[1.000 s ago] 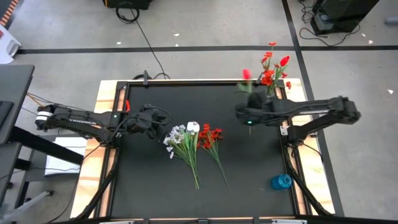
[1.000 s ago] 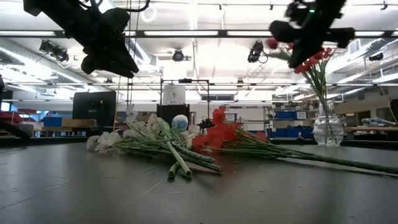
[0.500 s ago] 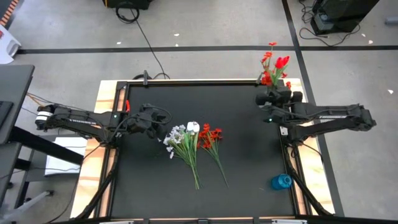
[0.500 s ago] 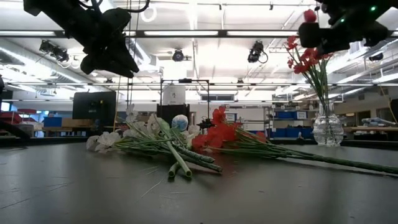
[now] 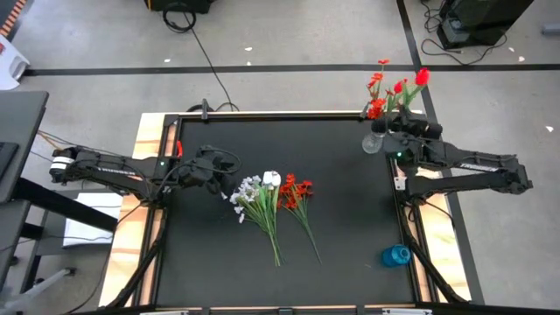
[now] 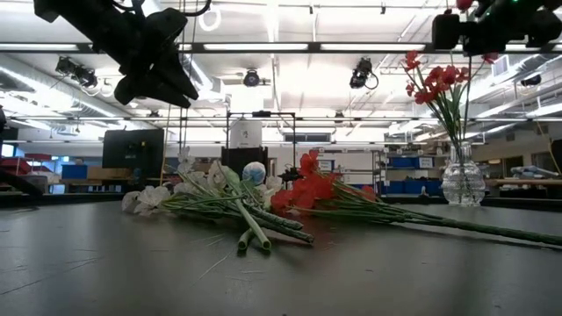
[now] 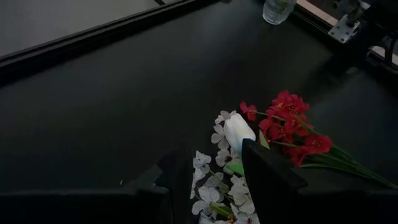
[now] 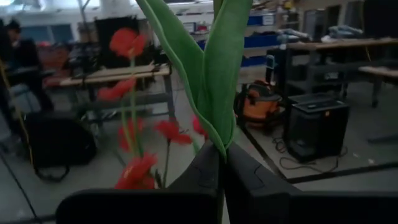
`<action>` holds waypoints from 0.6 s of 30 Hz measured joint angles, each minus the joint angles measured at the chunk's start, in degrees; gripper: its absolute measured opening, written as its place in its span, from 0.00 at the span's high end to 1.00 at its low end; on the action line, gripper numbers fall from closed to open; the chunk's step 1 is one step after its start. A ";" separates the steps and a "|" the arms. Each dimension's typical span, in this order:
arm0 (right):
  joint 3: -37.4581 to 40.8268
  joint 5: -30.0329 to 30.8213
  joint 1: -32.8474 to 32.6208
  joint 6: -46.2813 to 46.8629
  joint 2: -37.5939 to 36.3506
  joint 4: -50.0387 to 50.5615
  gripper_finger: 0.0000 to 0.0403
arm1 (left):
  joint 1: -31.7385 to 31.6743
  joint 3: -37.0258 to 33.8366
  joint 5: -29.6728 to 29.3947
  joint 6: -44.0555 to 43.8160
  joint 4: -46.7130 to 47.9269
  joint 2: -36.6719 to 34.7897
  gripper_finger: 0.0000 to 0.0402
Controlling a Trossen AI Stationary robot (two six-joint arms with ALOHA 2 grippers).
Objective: Sort flowers into vase by color
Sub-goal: Put the red flower into the transparent vase
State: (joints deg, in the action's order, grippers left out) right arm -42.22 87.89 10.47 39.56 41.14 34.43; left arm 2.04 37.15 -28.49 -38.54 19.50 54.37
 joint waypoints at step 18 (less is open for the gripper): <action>0.00 -5.48 9.86 -5.06 4.90 -7.01 0.97 | 0.00 0.00 0.02 -0.37 -0.38 0.02 0.64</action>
State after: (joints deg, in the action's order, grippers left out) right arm -42.22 82.42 20.33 34.50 46.04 27.42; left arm 2.04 37.15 -28.47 -38.92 19.11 54.39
